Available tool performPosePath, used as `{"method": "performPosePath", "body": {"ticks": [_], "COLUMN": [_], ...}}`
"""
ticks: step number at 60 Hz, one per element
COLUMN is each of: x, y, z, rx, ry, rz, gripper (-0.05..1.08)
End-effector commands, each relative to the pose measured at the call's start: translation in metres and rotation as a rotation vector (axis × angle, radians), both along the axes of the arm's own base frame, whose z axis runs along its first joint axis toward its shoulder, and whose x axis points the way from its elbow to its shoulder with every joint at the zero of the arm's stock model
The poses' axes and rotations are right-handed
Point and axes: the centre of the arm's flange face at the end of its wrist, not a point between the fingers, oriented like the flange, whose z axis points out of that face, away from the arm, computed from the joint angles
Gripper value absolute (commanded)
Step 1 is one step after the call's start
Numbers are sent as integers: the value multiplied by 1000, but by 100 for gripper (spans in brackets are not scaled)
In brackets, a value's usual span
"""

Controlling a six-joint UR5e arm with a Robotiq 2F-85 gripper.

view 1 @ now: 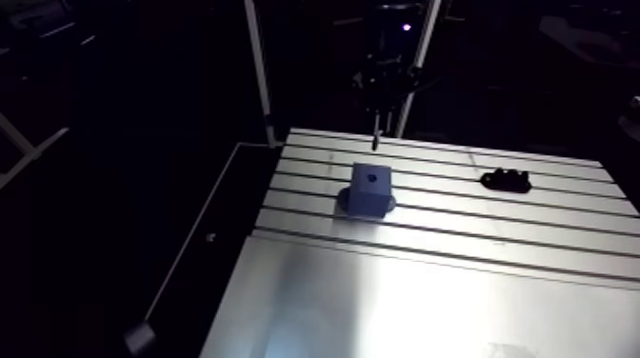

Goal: Pick up the M10 bolt and insert it into the hex recess until seated.

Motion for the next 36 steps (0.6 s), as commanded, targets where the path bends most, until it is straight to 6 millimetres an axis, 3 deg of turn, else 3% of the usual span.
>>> {"method": "performPosePath", "body": {"ticks": [1, 36], "x": [4, 6], "y": [0, 2], "z": [-8, -27], "rx": [2, 1], "ry": [-16, -20], "rz": [-1, -20], "gripper": [105, 105]}}
